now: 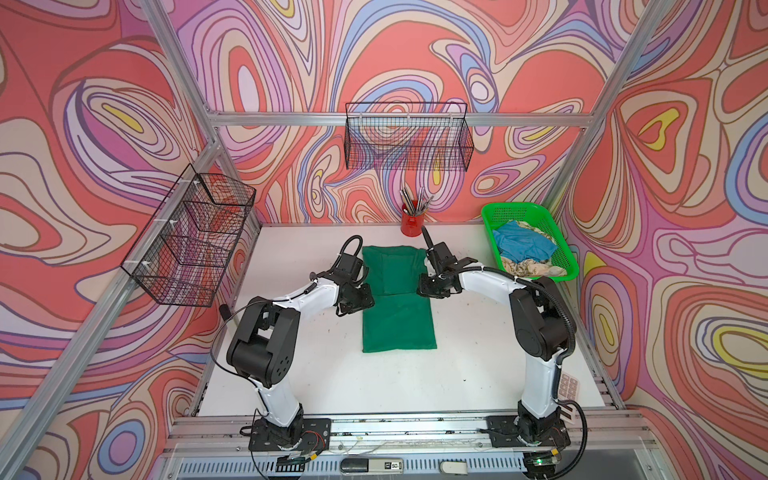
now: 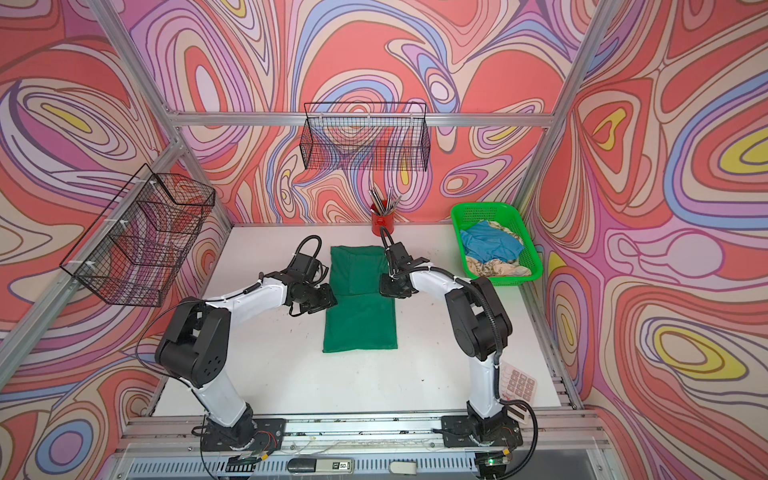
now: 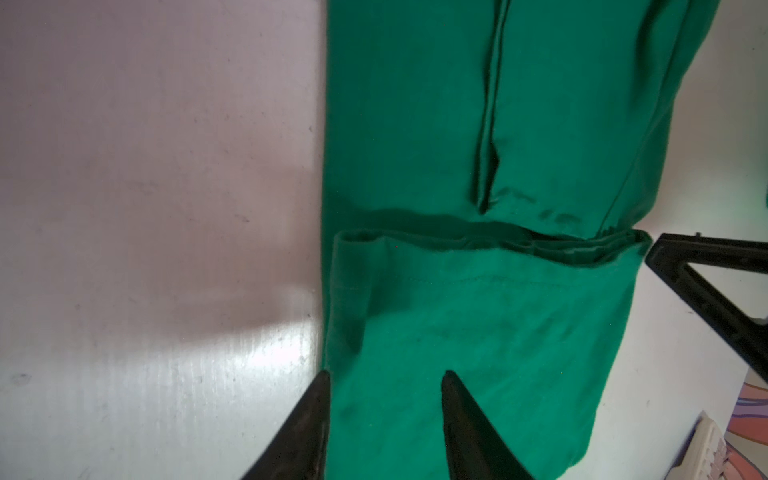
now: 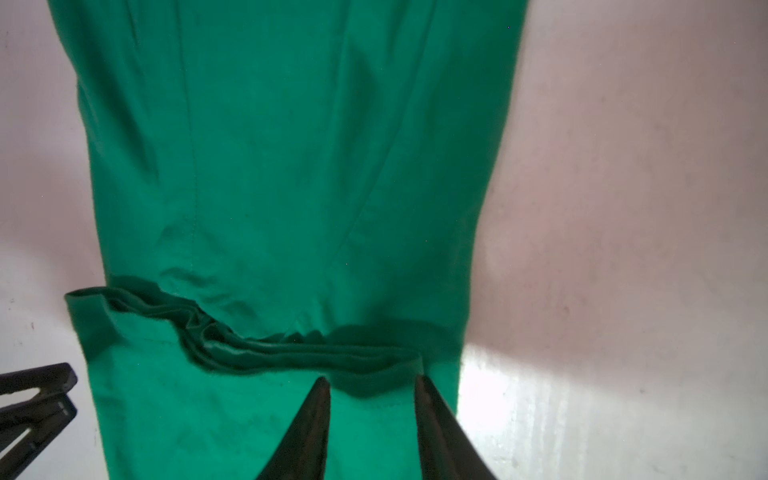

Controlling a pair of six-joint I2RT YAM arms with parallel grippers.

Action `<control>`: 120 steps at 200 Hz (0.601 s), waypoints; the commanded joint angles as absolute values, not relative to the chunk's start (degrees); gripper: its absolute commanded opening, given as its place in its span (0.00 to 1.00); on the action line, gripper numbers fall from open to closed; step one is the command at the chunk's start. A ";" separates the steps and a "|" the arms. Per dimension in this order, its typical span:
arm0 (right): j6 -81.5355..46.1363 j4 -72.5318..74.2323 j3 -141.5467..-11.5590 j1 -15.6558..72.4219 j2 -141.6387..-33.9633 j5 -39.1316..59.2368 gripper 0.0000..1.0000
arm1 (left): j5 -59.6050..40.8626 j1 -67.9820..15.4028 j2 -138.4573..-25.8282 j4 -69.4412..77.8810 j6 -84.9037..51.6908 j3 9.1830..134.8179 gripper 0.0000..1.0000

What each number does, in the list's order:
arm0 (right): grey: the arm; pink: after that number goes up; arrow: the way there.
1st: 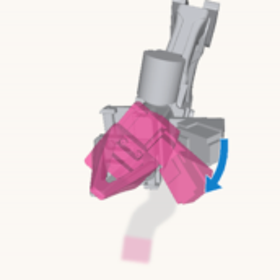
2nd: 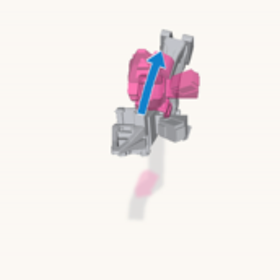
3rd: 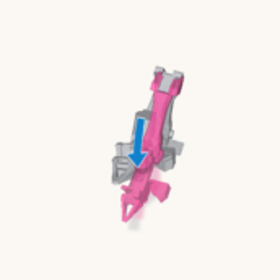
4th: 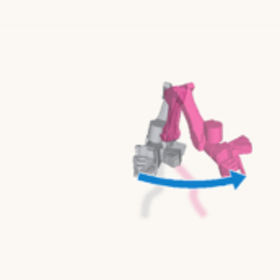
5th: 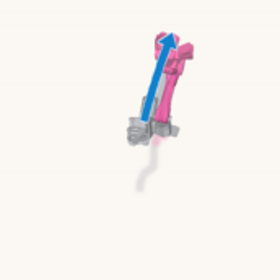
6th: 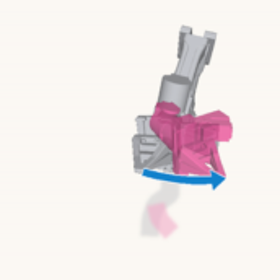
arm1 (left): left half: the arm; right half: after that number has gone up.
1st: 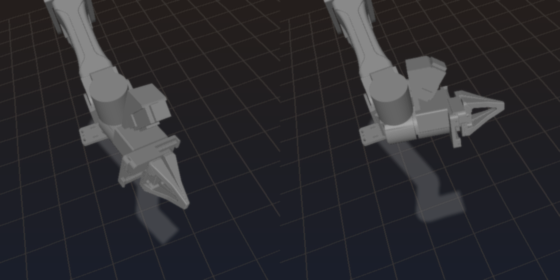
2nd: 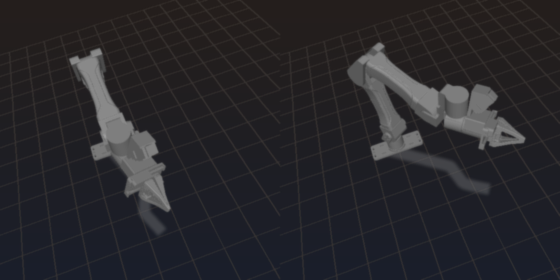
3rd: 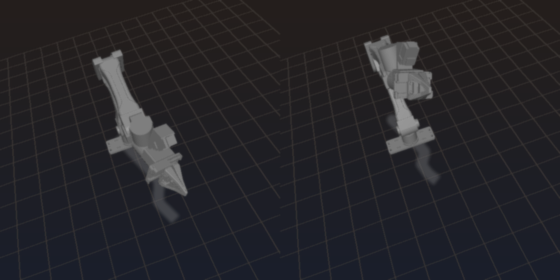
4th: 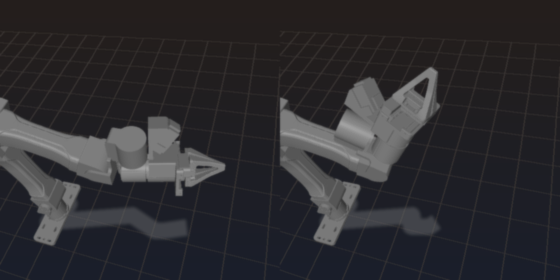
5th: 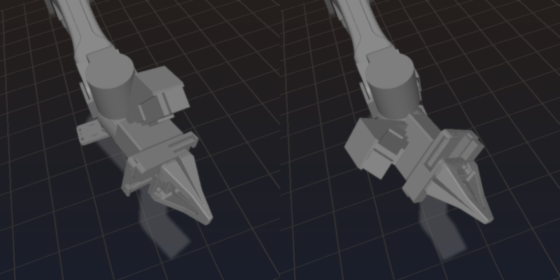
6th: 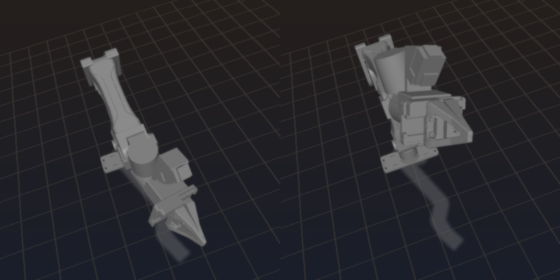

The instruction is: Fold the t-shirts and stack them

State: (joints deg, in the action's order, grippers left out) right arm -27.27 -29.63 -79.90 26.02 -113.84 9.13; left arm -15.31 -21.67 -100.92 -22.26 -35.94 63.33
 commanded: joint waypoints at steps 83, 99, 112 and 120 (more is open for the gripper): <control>-26.17 -28.35 -78.25 24.78 -115.46 9.25 0.34 | -13.51 -20.86 -104.75 -19.86 -35.27 64.88 0.41; -26.27 -28.05 -78.05 24.79 -115.36 9.27 0.30 | -13.28 -20.70 -104.68 -19.86 -35.23 65.11 0.41; -26.29 -27.89 -77.96 24.79 -115.40 9.40 0.29 | -13.17 -20.57 -104.76 -19.71 -35.20 65.25 0.41; -26.32 -27.78 -77.96 24.79 -115.53 9.47 0.27 | -13.27 -20.40 -104.89 -19.64 -35.16 65.35 0.40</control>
State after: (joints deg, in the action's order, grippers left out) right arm -26.57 -28.93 -78.72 25.12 -114.28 9.04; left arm -14.48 -21.04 -103.72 -20.29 -35.55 63.86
